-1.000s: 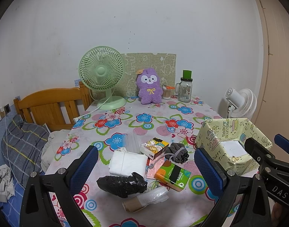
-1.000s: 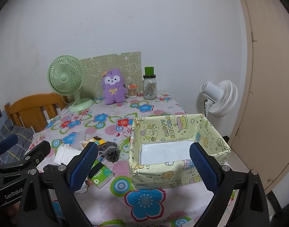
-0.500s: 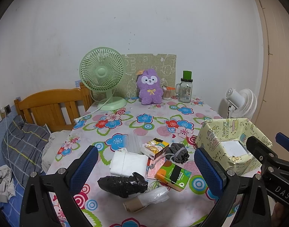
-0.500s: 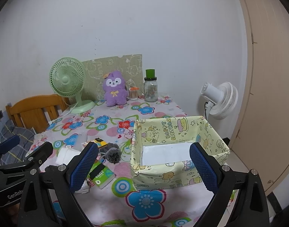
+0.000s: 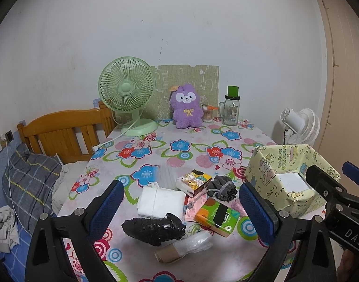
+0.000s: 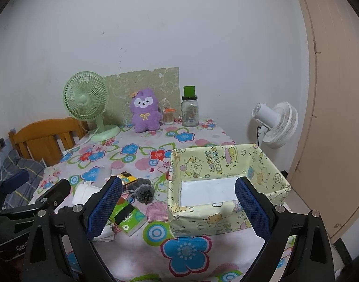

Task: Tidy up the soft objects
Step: 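Move the left tool to the black wrapped bundle while the right tool reaches the green tissue pack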

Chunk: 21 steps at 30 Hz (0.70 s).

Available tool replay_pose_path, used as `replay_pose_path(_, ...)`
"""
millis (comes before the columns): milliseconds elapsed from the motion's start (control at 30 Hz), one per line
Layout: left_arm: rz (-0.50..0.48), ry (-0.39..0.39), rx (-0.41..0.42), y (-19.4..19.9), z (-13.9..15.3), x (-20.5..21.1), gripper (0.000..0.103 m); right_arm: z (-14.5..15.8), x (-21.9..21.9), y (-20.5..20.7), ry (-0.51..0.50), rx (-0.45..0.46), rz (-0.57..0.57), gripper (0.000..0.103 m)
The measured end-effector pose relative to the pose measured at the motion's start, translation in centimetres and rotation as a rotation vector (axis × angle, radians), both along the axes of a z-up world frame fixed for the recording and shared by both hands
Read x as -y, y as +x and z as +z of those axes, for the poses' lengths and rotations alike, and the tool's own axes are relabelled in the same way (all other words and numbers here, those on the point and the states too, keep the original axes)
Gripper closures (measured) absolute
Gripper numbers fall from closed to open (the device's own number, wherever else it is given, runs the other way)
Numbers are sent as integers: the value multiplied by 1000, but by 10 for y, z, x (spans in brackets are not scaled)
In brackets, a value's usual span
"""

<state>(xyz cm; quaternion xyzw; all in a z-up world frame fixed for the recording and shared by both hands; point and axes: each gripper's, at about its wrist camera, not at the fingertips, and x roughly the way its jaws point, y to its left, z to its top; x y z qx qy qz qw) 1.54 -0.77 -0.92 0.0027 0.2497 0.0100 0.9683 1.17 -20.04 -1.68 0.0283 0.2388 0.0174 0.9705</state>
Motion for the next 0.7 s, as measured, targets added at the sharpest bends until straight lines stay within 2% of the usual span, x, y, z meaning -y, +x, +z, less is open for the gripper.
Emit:
replay_pose_path(267, 17, 0, -39, 12, -15, -11, 6, -12, -16, 12, -8, -36, 27, 7)
replay_pose_path(533, 20, 49, -89, 28, -35, -22, 6, -30, -34, 28, 3, -82, 53, 8)
replay_pose_path(700, 20, 36, -139, 40, -52, -33, 6, -37, -49, 37, -7, -107, 78, 9)
